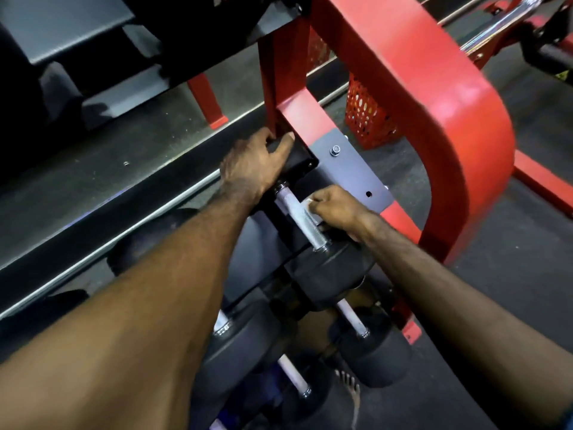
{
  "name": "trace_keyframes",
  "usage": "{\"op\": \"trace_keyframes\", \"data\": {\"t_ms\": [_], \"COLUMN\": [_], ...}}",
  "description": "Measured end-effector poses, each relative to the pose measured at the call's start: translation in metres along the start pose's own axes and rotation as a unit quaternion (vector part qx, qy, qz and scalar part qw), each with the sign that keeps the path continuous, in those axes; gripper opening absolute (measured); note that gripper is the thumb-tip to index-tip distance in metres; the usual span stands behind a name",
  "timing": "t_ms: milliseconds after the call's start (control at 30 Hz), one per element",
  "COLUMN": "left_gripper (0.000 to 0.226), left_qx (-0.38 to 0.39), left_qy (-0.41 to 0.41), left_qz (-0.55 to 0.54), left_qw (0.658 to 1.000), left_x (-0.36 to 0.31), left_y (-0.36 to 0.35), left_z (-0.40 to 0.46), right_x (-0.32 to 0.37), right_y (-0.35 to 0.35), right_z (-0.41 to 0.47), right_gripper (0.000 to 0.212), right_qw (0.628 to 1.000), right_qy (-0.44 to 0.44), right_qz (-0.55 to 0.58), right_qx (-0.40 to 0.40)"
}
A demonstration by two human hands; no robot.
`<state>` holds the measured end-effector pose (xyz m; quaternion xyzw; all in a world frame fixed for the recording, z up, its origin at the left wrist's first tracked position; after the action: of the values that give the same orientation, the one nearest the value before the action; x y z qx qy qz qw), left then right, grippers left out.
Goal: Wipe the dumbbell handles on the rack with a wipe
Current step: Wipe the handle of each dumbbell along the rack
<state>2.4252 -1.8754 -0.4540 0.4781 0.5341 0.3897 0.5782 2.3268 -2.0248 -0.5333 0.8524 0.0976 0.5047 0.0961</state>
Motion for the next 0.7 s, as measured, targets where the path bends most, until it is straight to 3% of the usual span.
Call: {"op": "trace_keyframes", "data": {"t_ms": [133,333,500,600,700], "left_gripper": [0.057,0.038,0.038,0.053,0.062], "left_qx": [-0.078,-0.119,-0.135,-0.131,-0.122], "left_qy": [0.024,0.017,0.023,0.026,0.035], "left_qz": [0.003,-0.027,-0.045,-0.035,-0.033], "left_qw": [0.997,0.992,0.990,0.990,0.991], "left_x": [0.001,-0.002,0.001,0.006,0.010], "left_y": [-0.002,0.005,0.004,-0.002,-0.005], "left_z": [-0.006,-0.009,-0.010,-0.008,-0.007], "right_x": [0.001,-0.020,-0.005,-0.015,-0.021], "right_y": [-0.009,-0.018,-0.033,-0.035,-0.032], "right_z": [0.013,0.017,0.040,0.032,0.027], "right_gripper": [0.024,0.035,0.050,0.032,0.031], "right_qw": [0.988,0.973,0.982,0.983,0.977], "right_qy": [-0.063,-0.134,-0.093,-0.094,-0.103], "right_qz": [0.130,0.017,0.142,0.052,0.008], "right_qx": [0.054,0.185,0.086,0.148,0.187]}}
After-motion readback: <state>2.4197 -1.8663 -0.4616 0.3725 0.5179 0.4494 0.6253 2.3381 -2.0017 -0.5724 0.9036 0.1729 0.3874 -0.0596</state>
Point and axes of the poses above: each hand's wrist, its own z-axis towards the middle knuckle, its own y-axis out of the back of the hand, x = y × z, the point moved 6 cm from there along z, towards the middle knuckle, and after that the axes turned 14 degrees about z, right-handed, at the moved point
